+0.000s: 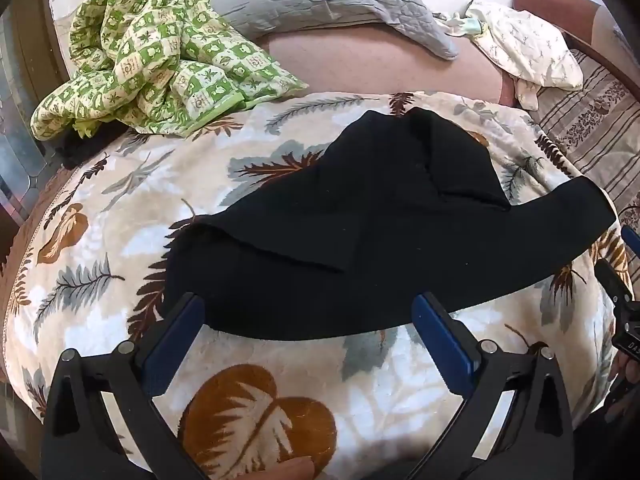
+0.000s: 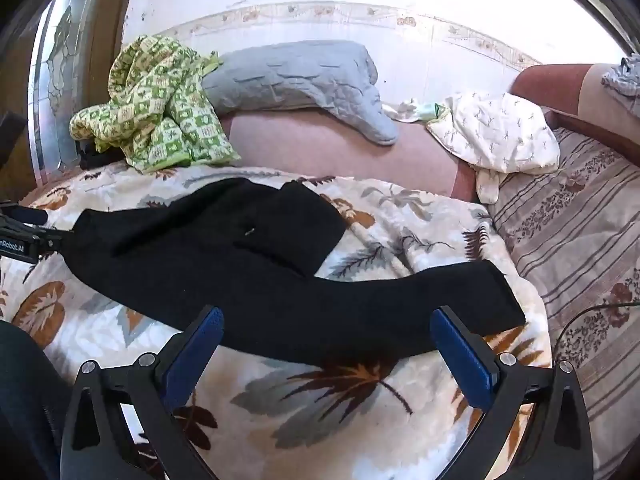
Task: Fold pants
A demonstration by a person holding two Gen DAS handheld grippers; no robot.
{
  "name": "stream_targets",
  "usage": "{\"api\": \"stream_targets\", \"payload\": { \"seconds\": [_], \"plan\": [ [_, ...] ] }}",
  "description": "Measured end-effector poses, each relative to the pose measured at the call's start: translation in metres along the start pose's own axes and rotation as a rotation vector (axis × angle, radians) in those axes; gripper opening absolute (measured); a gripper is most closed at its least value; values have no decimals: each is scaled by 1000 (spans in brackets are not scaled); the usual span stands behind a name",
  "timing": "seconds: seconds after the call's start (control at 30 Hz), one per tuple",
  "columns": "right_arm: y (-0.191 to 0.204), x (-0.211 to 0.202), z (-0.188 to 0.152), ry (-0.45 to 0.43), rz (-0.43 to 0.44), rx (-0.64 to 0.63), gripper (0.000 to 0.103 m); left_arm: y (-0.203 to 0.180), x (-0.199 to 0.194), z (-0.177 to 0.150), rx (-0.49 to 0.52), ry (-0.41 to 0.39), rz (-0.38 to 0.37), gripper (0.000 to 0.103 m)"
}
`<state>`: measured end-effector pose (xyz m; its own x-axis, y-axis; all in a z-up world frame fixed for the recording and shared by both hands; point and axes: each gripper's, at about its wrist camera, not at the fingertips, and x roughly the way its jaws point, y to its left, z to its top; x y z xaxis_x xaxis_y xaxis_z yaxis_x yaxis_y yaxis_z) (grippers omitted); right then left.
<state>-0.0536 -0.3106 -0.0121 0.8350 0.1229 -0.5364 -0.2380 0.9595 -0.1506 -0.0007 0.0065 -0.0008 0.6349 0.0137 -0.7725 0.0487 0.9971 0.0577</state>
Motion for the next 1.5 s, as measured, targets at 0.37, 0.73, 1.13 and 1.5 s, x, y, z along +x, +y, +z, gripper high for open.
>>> {"api": "stream_targets", "payload": {
  "seconds": [0.37,0.73,1.13,1.5],
  "plan": [
    [-6,-2,4,34,-47,61,103,-5,2,0,15,10,20,103],
    [-2,3,1,82,-70,47,103,-10,-3,2,20,8,20,103],
    [-11,7,-1,116,-116,83,103,-16,-16,8,71,-52,37,103],
    [-22,13,-3,145,-130,130,103,9,-7,10,70,-133,-79,103]
  ]
}}
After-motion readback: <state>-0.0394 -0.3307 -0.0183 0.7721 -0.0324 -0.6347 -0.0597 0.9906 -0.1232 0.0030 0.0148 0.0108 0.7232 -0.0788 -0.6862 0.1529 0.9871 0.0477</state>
